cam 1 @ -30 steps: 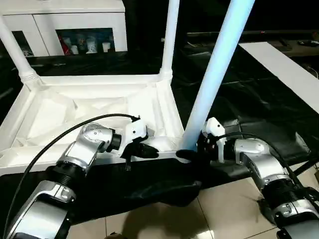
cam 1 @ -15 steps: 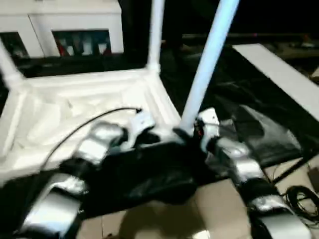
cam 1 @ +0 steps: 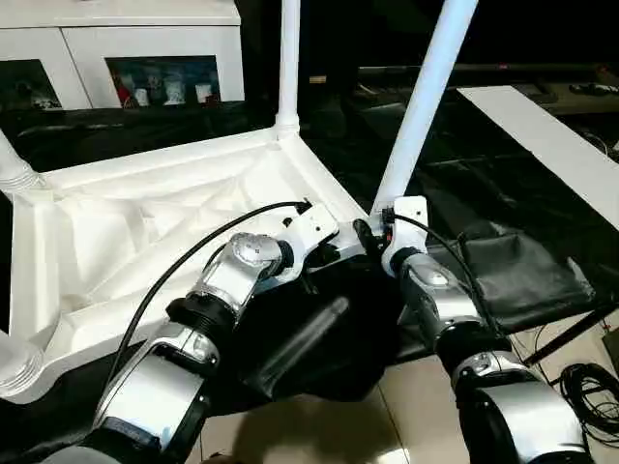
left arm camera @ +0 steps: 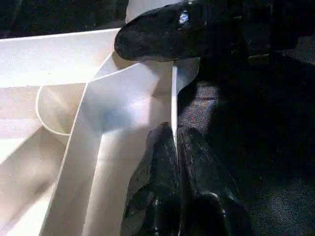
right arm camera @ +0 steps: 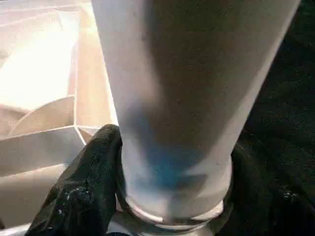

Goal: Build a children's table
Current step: Rotate leg to tighten

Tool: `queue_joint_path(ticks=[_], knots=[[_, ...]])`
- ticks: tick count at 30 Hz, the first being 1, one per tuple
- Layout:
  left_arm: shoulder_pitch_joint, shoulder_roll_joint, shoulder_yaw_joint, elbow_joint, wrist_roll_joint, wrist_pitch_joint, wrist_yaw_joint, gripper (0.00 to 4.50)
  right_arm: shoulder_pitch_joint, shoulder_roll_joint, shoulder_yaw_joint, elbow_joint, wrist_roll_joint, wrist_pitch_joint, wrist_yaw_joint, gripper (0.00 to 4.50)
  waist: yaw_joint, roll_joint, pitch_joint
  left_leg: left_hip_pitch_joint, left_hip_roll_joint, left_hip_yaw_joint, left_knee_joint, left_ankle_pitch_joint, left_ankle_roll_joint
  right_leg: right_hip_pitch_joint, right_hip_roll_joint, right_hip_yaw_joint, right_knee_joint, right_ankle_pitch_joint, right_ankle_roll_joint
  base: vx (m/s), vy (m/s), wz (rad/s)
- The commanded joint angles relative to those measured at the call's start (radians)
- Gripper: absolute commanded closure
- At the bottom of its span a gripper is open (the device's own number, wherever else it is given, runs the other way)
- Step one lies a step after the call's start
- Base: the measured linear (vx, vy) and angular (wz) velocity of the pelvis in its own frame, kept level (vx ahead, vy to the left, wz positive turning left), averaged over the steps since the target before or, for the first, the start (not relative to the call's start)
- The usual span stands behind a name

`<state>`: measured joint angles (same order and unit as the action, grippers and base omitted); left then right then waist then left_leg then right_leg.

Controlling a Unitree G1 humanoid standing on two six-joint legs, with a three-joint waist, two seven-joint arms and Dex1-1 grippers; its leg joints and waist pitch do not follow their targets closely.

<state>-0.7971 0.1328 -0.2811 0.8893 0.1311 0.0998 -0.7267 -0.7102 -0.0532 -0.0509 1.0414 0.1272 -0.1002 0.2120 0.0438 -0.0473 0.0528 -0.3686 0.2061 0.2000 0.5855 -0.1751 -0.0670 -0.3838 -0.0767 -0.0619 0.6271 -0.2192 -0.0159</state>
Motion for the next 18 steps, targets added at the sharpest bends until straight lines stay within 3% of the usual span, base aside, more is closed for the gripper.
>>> queue_joint_path(ticks=[1, 5, 7, 9, 11, 13, 18], knots=[[0.025, 0.022, -0.007, 0.031, 0.005, -0.018, -0.008, 4.5, 0.004, 0.002, 0.018, -0.04, 0.018, -0.063, 0.108, 1.23, 0.001, 0.003, -0.064, 0.012, 0.033, -0.015, -0.062, -0.167, 0.048, 0.04, -0.07, 0.05, -0.076, -0.062, -0.23, 0.0, 0.0, 0.0], [0.046, 0.051, -0.011, 0.015, -0.003, -0.067, -0.079, 4.5, 0.032, -0.049, 0.05, -0.114, 0.029, -0.089, 0.258, 0.89, -0.001, 0.0, -0.063, 0.005, 0.031, -0.015, -0.061, -0.149, 0.071, 0.046, -0.068, 0.049, -0.072, -0.028, -0.233, 0.0, 0.0, 0.0], [0.052, 0.061, -0.012, 0.008, -0.005, -0.07, -0.099, 4.5, 0.043, -0.068, 0.057, -0.14, 0.039, -0.07, 0.319, 0.67, -0.004, 0.003, -0.062, 0.01, 0.033, -0.016, -0.061, -0.166, 0.079, 0.044, -0.068, 0.048, -0.077, -0.055, -0.235, 0.0, 0.0, 0.0], [0.073, 0.086, -0.021, -0.02, -0.011, -0.098, -0.168, 4.5, 0.077, -0.138, 0.101, -0.196, 0.024, -0.051, 0.448, 0.67, -0.004, 0.008, -0.061, 0.012, 0.034, -0.016, -0.061, -0.172, 0.076, 0.042, -0.067, 0.048, -0.078, -0.07, -0.241, 0.0, 0.0, 0.0], [0.104, 0.119, -0.033, -0.07, -0.039, -0.161, -0.285, 4.5, 0.134, -0.24, 0.163, -0.279, 0.007, -0.03, 0.638, 0.67, -0.002, 0.005, -0.062, 0.01, 0.036, -0.015, -0.059, -0.16, 0.084, 0.044, -0.067, 0.05, -0.075, -0.036, -0.246, 0.0, 0.0, 0.0], [0.111, 0.128, -0.036, -0.084, -0.048, -0.163, -0.317, 4.5, 0.149, -0.264, 0.174, -0.304, 0.011, -0.014, 0.693, 0.67, 0.003, 0.003, -0.063, 0.008, 0.036, -0.015, -0.057, -0.152, 0.101, 0.048, -0.067, 0.05, -0.073, -0.013, -0.253, 0.0, 0.0, 0.0], [0.134, 0.17, -0.049, -0.14, -0.085, -0.157, -0.451, 4.5, 0.19, -0.34, 0.211, -0.375, 0.029, 0.054, 0.864, 0.67, 0.003, 0.004, -0.06, 0.012, 0.038, -0.016, -0.061, -0.19, 0.079, 0.042, -0.067, 0.048, -0.078, -0.088, -0.255, 0.0, 0.0, 0.0]])
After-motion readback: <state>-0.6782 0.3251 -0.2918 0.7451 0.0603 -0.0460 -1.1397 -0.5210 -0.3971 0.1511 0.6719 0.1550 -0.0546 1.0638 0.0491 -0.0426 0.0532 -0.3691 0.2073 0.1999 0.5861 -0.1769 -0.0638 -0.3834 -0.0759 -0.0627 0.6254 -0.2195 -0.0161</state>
